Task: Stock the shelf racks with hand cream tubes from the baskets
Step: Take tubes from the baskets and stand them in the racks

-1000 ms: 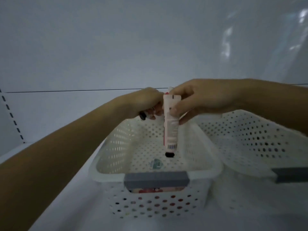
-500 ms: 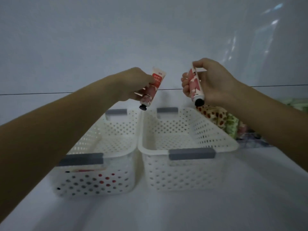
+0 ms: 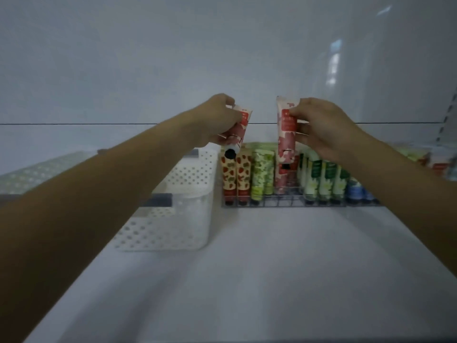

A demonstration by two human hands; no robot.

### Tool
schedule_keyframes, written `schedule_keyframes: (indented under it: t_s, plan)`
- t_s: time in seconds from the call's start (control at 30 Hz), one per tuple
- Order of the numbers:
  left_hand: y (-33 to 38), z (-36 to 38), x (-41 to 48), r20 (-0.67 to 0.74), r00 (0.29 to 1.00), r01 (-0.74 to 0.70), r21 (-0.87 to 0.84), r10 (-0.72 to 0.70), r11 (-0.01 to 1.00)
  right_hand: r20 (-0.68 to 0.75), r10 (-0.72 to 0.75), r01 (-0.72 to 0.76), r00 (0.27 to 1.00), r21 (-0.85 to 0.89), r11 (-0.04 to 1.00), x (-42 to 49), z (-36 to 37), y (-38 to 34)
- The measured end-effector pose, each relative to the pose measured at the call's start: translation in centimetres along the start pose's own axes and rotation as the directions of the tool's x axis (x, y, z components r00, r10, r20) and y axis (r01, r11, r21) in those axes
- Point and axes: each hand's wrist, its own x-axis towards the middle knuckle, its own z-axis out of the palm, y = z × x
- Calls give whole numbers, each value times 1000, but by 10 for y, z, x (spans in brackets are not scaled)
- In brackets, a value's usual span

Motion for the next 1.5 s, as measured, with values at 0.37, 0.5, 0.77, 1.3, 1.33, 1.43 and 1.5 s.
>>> schedule_keyframes:
  t_s: [0.37,0.5,0.77,1.3,1.33,1.43,1.5]
  plan:
    - [11,73,8,-139,990,0,-157,-22,988,151,-330,357,932,-555,752,4,-46,41]
    - [3,94,13,-161,985,6,-325,-61,946,156,-415,404,896,-674,619,6,-59,68]
    - [-38,127,11,-293,943,-202,-123,159,972,271,-441,415,856,-869,271,19,-70,90]
    - [-58,137,10,-305,856,-394,137,417,909,473,-540,478,696,-867,-143,11,-84,114]
    - [-58,136,12,-304,858,-390,137,413,911,477,-535,489,697,-862,-131,11,-85,114]
    - [-58,134,15,-304,858,-384,153,413,910,484,-531,507,696,-854,-114,11,-86,114]
    - [-61,132,15,-297,857,-385,172,420,907,478,-529,499,701,-859,-116,12,-86,115]
